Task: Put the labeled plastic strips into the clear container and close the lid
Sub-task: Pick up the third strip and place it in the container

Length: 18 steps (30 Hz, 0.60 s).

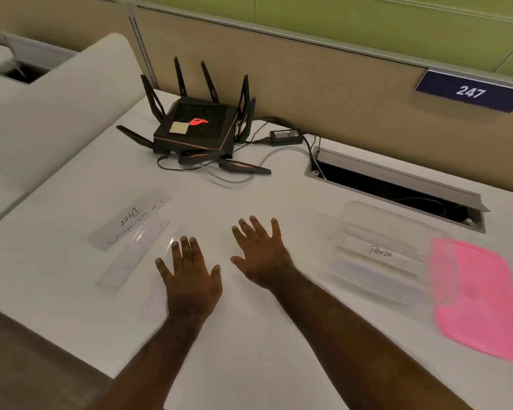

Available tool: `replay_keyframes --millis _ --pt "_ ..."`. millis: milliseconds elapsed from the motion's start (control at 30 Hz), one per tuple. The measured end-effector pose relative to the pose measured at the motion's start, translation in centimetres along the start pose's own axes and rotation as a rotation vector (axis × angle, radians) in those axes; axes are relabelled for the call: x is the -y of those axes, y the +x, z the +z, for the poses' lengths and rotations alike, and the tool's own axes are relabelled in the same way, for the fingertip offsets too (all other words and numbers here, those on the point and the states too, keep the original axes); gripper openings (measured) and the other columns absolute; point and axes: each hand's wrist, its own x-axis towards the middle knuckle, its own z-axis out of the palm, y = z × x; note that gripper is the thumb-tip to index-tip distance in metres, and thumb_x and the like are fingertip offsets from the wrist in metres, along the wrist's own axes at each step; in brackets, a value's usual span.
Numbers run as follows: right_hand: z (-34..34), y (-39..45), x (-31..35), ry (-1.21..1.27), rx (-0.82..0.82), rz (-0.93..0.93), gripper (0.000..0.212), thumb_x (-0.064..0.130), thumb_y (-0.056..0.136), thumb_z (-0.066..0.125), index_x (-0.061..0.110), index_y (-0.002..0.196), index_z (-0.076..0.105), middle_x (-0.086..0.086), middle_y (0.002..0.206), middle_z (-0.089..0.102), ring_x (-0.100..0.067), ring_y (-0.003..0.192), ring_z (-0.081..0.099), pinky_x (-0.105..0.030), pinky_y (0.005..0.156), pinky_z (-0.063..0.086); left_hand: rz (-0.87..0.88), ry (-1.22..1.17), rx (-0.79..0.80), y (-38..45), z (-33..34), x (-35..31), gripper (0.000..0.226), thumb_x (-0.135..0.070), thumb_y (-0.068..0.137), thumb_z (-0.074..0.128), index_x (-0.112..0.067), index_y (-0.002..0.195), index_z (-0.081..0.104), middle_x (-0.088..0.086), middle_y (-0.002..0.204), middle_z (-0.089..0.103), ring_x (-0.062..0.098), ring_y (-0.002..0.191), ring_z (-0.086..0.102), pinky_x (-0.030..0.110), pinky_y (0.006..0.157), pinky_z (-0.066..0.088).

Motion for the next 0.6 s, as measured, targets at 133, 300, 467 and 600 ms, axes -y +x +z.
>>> replay_keyframes --millis 133,300,467,600 --pt "1.8 0.4 4.6 0.013 0.07 -0.173 0.074 0.056 0.096 0.033 0.019 0.155 0.007 -0.004 0.164 0.001 -0.025 0.15 -0.007 -0.059 0.114 -0.012 -0.042 0.003 -0.001 -2.2 0.4 3.4 0.083 -0.054 0.089 0.021 0.005 0.147 0.026 0.027 0.155 0.024 0.042 0.145 0.019 0.069 0.11 0.016" --pt "3.2 1.0 8.4 0.034 0.177 -0.307 0.079 0.058 0.094 0.038 0.021 0.155 0.003 -0.002 0.164 -0.001 -0.025 0.15 -0.009 -0.057 0.116 -0.01 -0.086 -0.003 0.037 -4.4 1.0 6.8 0.096 -0.06 0.087 -0.009 0.006 0.144 0.032 0.028 0.151 0.03 0.044 0.142 0.024 0.07 0.107 0.015" --pt "3.9 1.3 10.5 0.02 0.231 -0.345 0.078 0.056 0.095 0.04 0.024 0.155 0.002 0.0 0.164 -0.004 -0.025 0.149 -0.01 -0.056 0.115 -0.011 -0.12 -0.03 0.031 -5.4 0.7 8.3 0.055 -0.038 0.095 0.041 -0.001 0.133 0.054 0.021 0.131 0.06 0.043 0.134 0.041 0.073 0.107 0.014" --pt "3.8 1.6 10.8 0.043 0.221 -0.345 0.078 0.052 0.095 0.043 0.022 0.155 0.002 -0.001 0.164 -0.004 -0.025 0.149 -0.009 -0.056 0.115 -0.01 -0.182 -0.172 -0.001 -5.0 0.2 8.6 0.03 -0.021 0.089 0.062 -0.01 0.116 0.069 0.012 0.118 0.07 0.032 0.132 0.048 0.069 0.112 0.005"
